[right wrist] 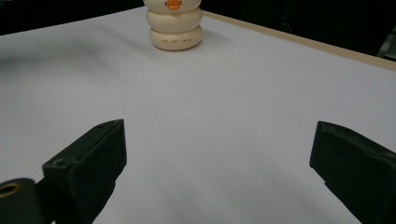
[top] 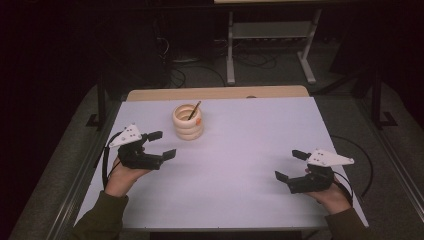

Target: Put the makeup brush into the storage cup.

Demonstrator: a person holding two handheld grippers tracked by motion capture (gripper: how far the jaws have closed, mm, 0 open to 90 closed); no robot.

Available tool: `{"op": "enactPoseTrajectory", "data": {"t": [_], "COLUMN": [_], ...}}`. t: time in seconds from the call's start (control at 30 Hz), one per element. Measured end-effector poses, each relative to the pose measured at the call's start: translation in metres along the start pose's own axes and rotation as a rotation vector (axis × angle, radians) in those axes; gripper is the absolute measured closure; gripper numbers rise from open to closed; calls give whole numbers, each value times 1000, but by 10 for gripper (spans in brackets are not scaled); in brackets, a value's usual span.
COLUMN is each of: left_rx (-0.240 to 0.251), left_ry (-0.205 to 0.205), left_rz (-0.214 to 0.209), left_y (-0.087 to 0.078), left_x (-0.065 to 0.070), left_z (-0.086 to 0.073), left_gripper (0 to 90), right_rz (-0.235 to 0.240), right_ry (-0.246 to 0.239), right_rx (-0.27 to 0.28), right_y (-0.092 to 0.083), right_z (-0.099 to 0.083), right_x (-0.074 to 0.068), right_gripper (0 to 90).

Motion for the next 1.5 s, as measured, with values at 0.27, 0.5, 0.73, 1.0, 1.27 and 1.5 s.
{"op": "enactPoseTrajectory", "data": {"t": [0.27, 0.5, 0.73, 1.0, 1.27, 1.5], "left_rx": [-18, -50, -80, -102, -95, -105], "left_ry": [22, 35, 39, 36, 18, 22], "left_rz": [-1, 2, 7, -22, -20, -12], "left_y": [-7, -13, -17, -19, -23, -22], "left_x": [7, 12, 16, 21, 18, 16], "left_z": [-21, -41, -57, -72, -77, -78], "left_gripper": [134, 133, 133, 133, 133, 133], "right_rz": [-1, -4, -5, -10, -10, -9], "right_ry": [0, -1, 5, 6, 7, 0], "right_rx": [5, 7, 6, 0, -4, -9], "right_y": [0, -1, -1, 0, 0, 1], "right_z": [0, 0, 0, 0, -1, -2], "right_x": [0, 1, 1, 1, 1, 1], "right_gripper": [31, 30, 31, 31, 31, 31]}}
Point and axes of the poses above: each handheld gripper's, and its own axes: y roughly forward along the jaws, z roughly out of its top, x roughly to its right, the point moved 4 cm from there along y, roughly forward along the jaws, and after that the axes turned 5 degrees about -x, right-handed, at the moved point
